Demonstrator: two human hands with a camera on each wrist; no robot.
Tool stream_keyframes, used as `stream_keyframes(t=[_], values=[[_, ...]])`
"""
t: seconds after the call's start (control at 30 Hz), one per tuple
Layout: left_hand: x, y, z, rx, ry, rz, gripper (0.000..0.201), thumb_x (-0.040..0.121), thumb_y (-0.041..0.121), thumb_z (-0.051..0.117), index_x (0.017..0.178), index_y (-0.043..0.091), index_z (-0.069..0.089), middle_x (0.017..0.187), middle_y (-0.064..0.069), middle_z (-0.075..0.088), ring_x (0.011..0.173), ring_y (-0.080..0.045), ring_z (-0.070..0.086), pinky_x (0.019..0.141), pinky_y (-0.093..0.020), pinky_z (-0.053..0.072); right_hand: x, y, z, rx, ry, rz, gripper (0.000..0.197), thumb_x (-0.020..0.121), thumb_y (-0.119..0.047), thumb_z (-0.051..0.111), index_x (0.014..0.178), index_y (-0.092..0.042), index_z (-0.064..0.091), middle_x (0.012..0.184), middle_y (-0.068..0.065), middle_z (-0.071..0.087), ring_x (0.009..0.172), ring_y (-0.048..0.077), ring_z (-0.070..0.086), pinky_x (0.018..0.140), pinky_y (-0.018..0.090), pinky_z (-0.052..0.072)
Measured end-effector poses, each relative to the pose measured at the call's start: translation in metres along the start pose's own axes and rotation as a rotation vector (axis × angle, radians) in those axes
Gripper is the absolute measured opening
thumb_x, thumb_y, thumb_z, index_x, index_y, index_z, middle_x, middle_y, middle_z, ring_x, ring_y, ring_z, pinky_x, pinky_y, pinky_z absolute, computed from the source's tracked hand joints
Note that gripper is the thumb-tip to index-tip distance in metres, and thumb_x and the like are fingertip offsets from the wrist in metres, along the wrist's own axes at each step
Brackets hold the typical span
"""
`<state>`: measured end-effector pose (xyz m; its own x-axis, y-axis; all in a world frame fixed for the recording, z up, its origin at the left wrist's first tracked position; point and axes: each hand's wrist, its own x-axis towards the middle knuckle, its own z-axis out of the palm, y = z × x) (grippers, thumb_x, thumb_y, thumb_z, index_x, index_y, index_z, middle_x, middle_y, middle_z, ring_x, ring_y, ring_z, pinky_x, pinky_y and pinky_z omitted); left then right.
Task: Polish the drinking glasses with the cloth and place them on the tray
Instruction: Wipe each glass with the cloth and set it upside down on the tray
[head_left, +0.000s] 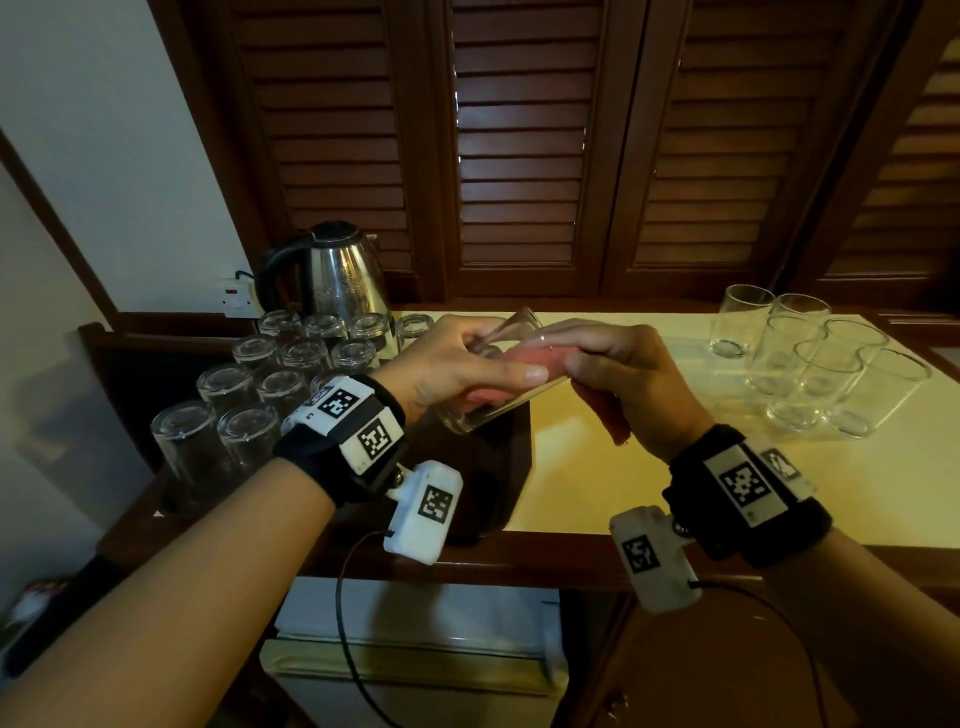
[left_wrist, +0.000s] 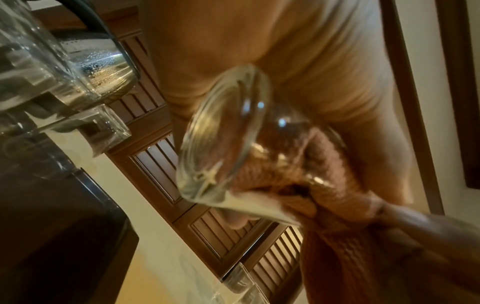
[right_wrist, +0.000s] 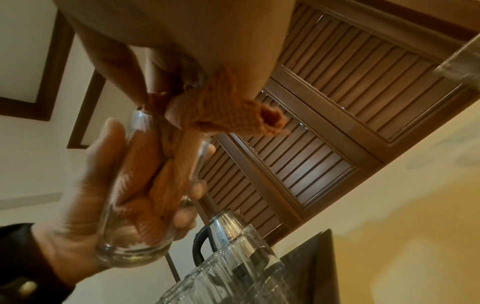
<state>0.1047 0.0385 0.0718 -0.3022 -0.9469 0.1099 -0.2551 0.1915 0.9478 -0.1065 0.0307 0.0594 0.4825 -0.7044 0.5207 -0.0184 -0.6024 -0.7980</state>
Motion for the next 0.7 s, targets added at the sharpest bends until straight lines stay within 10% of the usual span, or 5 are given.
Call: stream_keyframes(t=[0.13, 0.3, 0.4, 0.7], values=[[0.001, 0.006, 0.001, -0.023, -0.034, -0.011, 0.037, 0.065, 0.031, 0.084, 0.101, 0.028, 0.075, 0.095, 0.0, 0.076, 0.087, -0.015, 0.073, 0.078, -0.027, 0.057, -0.001, -0.004, 0.003, -0.053, -0.215, -0.157, 0.045, 0.082, 0.025, 0.061, 0.126, 0.021, 0.053, 0.119, 0.018, 0.059, 0.078, -0.026, 0.058, 0.064, -0.003, 0.042], [0.0, 0.011, 0.006, -0.043, -0.062, -0.036, 0.037, 0.065, 0.034, 0.083, 0.1, 0.026, 0.072, 0.088, 0.007, 0.076, 0.082, -0.007, 0.072, 0.07, -0.02, 0.056, 0.005, 0.015, 0.008, -0.081, -0.11, -0.131, 0.04, 0.077, 0.001, 0.079, 0.114, -0.006, 0.068, 0.118, 0.011, 0.07, 0.107, 0.011, 0.068, 0.087, 0.026, 0.057], [-0.002, 0.012, 0.006, -0.105, -0.049, -0.025, 0.058, 0.052, 0.053, 0.086, 0.103, 0.029, 0.074, 0.094, 0.004, 0.076, 0.083, -0.01, 0.072, 0.07, -0.022, 0.057, 0.007, 0.017, 0.008, -0.049, -0.014, -0.127, 0.03, 0.077, -0.002, 0.079, 0.106, -0.003, 0.073, 0.11, 0.019, 0.072, 0.103, 0.031, 0.069, 0.085, 0.047, 0.058], [-0.015, -0.001, 0.0, -0.356, -0.128, -0.013, 0.084, 0.06, 0.047, 0.09, 0.129, 0.011, 0.059, 0.108, -0.019, 0.069, 0.068, -0.018, 0.068, 0.055, -0.02, 0.056, 0.007, 0.003, -0.005, 0.054, 0.038, -0.128, 0.027, 0.082, 0.006, 0.07, 0.109, 0.002, 0.067, 0.099, 0.011, 0.069, 0.089, 0.012, 0.067, 0.077, 0.022, 0.055]])
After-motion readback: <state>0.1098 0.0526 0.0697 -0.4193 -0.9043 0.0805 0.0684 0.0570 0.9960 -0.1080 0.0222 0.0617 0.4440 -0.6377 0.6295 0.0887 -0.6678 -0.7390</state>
